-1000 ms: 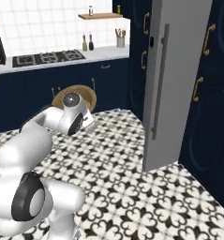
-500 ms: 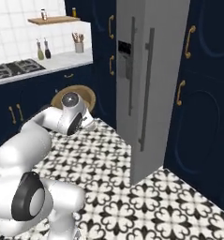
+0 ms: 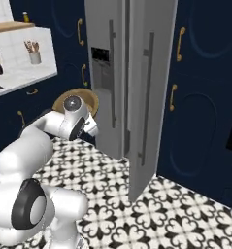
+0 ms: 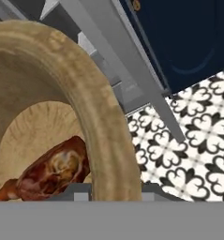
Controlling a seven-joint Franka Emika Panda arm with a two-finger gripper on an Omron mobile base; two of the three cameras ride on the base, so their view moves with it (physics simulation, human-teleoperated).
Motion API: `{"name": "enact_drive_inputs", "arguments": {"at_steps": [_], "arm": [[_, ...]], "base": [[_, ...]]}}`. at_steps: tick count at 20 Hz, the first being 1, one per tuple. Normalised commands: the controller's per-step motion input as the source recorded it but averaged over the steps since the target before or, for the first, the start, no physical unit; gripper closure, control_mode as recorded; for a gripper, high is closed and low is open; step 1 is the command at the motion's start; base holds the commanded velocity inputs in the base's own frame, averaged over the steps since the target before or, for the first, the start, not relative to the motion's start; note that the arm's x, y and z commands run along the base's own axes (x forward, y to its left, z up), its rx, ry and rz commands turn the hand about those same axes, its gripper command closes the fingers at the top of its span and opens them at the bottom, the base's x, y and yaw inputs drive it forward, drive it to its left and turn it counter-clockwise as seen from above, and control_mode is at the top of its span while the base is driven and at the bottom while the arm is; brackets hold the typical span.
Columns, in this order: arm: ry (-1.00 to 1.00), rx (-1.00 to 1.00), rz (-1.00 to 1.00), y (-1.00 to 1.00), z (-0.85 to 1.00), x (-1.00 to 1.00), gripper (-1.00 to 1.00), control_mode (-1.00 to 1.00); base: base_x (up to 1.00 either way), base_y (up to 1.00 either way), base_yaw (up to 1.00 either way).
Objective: Pick the chicken drumstick and lime from their plates and place them in the bowl. Then put the bowl in the fridge.
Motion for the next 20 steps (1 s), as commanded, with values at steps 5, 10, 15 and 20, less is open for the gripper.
{"name": "enact_drive_inputs", "arguments": {"at_steps": [5,10,15,20], "arm": [[0.00,0.00,0.00,0.00,0.00,0.00,1.00,1.00],[0.00,0.00,0.00,0.00,0.00,0.00,1.00,1.00],[0.00,0.00,0.00,0.00,0.00,0.00,1.00,1.00],[0.00,0.00,0.00,0.00,0.00,0.00,1.00,1.00]], "base": [[0.32,1.00,-0.51],[0.32,1.00,-0.54],[0.33,1.00,-0.55],[0.61,1.00,-0.53]]}}
